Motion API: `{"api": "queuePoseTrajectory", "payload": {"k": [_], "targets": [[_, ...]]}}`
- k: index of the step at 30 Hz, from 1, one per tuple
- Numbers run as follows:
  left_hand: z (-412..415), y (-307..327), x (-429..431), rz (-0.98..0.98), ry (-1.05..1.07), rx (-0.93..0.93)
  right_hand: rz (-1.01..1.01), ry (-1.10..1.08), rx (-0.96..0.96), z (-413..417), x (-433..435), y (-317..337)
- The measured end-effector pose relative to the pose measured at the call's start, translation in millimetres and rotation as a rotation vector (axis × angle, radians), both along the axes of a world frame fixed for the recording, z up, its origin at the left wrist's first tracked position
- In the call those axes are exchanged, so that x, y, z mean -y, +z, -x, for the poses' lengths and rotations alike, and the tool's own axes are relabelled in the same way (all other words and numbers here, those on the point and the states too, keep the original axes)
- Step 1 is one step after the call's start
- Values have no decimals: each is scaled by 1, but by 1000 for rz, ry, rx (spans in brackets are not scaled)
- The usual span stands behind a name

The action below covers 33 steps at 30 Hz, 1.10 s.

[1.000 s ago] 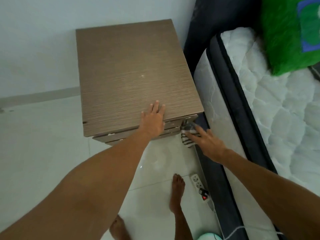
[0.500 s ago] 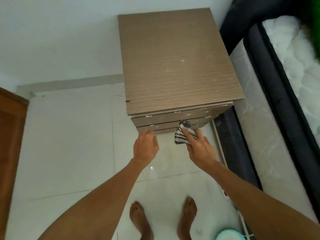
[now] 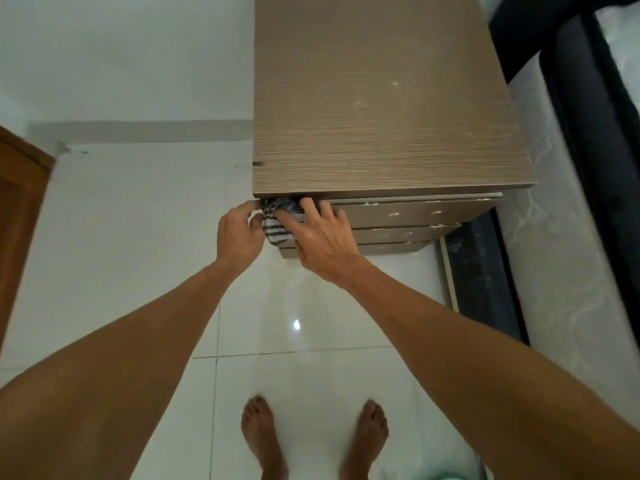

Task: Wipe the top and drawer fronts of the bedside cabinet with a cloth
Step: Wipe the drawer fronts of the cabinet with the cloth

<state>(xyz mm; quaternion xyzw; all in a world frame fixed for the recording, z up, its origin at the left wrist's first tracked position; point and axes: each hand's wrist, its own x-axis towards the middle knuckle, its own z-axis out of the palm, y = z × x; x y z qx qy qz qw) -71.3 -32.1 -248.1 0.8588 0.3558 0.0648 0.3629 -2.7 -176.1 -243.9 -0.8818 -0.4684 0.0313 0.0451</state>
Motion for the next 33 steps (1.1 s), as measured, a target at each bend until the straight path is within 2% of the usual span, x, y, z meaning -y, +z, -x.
{"api": "queuePoseTrajectory", "payload": {"k": [5,10,17,24,29,33], "targets": [[-1,-1,8,-16,27,-11,68,-54,52,5,-12,-12],[-8,7,23,-106,62,-105,84,-136,-14,2,1,-16],[-10,11,36,-229,35,-223,91,-288,-36,-25,69,-13],[-16,7,57,-271,73,-312,111,-416,-63,-58,129,-11],[-15,-5,76,-454,-8,-377,123,-501,-69,-78,166,-12],[-27,-10,114,-557,-222,-331,130,-550,-58,-97,198,-11]]}}
